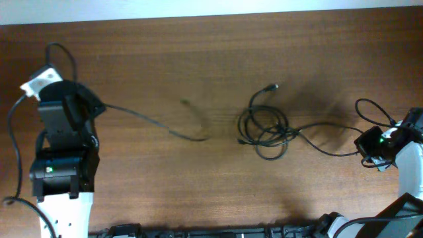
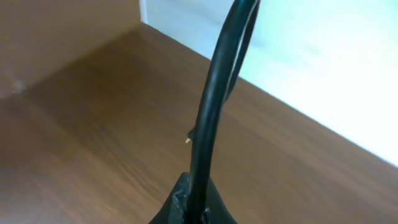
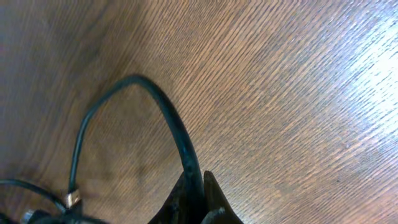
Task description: Untangle cables
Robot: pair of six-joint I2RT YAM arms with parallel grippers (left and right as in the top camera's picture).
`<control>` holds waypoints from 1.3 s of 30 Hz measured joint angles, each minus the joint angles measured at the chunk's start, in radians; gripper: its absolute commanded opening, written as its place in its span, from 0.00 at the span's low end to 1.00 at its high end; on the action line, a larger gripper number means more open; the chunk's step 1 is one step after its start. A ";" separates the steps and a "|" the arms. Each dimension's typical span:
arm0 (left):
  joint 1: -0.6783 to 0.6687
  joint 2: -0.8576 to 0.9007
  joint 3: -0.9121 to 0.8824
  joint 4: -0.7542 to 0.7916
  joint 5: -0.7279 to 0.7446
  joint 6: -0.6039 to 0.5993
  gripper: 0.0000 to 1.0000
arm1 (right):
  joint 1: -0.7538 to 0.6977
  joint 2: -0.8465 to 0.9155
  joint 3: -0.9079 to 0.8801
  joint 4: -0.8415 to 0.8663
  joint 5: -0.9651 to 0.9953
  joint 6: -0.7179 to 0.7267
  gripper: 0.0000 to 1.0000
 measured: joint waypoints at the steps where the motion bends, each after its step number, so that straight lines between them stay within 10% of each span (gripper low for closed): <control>1: 0.017 0.000 0.000 0.015 -0.009 -0.003 0.00 | 0.000 0.000 0.000 0.000 -0.005 0.000 0.04; 9: 0.137 0.000 0.001 0.155 0.171 -0.011 0.00 | 0.001 0.000 0.000 0.004 -0.023 0.000 0.09; 17: 0.137 0.079 0.003 0.185 0.343 -0.010 0.00 | 0.069 0.008 0.000 0.011 -0.030 0.011 0.99; 39: 0.137 0.159 0.003 0.113 0.375 -0.010 0.00 | 0.550 0.009 0.000 0.052 -0.607 -0.034 0.99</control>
